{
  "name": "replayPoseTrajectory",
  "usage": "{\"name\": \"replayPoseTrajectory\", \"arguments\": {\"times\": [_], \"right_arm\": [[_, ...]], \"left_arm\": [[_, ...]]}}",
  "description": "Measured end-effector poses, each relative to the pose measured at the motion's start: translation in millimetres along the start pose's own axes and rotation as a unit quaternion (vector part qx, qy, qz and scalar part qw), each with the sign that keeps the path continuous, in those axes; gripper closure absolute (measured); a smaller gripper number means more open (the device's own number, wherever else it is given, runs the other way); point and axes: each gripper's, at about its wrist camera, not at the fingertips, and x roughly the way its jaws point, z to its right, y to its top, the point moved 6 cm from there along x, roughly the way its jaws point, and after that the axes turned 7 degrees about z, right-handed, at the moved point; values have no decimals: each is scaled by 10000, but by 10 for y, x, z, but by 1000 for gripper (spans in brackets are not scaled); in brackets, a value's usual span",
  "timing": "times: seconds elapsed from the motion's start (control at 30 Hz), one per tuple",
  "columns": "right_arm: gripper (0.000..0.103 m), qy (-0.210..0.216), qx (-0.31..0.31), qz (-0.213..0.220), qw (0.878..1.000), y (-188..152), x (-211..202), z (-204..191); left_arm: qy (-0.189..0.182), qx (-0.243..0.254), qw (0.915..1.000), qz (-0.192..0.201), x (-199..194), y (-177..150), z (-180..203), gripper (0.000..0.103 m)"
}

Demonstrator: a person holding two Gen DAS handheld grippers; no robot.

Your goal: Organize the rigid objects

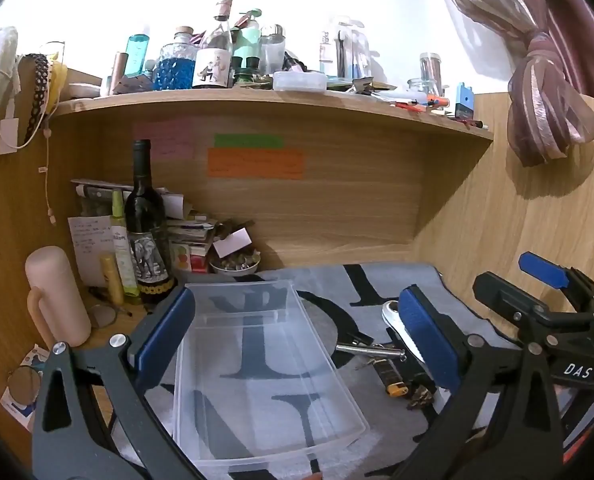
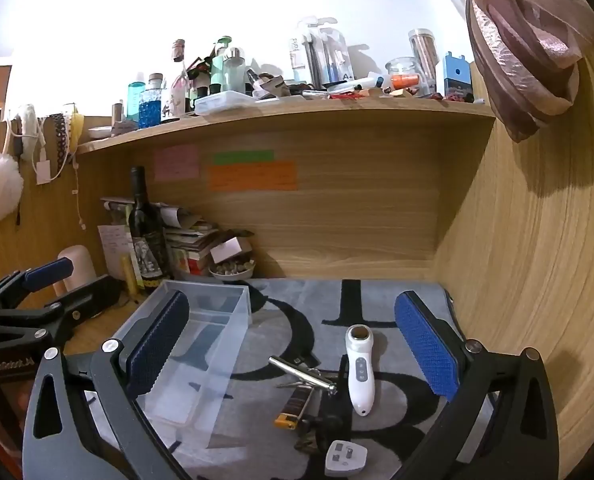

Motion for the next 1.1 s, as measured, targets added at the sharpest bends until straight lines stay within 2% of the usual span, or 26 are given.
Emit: {"name": "replayPoseTrajectory", "arguments": {"times": [1.1], "right_arm": [[0, 40, -60, 120, 9999, 62, -50, -51]], "left_arm": [[-114, -29, 9999, 64, -53, 25, 20, 0]]}}
